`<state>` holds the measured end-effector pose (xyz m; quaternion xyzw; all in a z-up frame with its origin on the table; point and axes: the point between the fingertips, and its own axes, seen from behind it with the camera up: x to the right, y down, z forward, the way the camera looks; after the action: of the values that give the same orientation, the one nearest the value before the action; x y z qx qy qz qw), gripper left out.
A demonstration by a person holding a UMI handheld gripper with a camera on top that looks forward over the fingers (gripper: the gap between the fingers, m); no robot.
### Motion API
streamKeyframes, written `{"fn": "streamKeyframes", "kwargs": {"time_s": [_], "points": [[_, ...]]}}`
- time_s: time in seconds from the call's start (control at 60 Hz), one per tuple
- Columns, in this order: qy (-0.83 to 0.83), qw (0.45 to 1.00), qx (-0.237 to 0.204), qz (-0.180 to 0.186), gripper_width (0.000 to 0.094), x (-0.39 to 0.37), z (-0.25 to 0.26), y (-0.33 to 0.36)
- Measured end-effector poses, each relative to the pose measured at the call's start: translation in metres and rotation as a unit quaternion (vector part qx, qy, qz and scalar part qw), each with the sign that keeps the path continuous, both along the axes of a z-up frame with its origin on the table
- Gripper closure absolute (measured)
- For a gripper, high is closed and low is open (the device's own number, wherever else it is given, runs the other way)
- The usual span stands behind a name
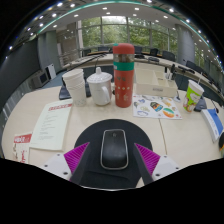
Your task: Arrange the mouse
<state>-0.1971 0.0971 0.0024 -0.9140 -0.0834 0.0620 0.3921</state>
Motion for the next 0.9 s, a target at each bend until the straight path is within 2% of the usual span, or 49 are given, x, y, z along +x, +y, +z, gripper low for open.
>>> {"fn": "streamKeyframes", "kwargs": {"time_s": [0.033, 0.167, 0.283, 0.45, 0.6, 0.9], "points": [[0.001, 1.000, -0.001, 0.000, 0.0098, 0.000, 0.009, -0.008], [-0.018, 0.999, 0.030, -0.009, 0.0084, 0.009, 0.062, -0.046], [-0.014, 0.999, 0.041, -0.015, 0.0088, 0.012, 0.115, -0.104], [-0.031, 0.997, 0.046, -0.049, 0.0085, 0.028, 0.165, -0.187], [-0.035, 0.996, 0.050, -0.072, 0.0085, 0.035, 0.192, -0.245], [-0.031, 0.995, 0.062, -0.071, 0.0081, 0.023, 0.215, -0.290]]}}
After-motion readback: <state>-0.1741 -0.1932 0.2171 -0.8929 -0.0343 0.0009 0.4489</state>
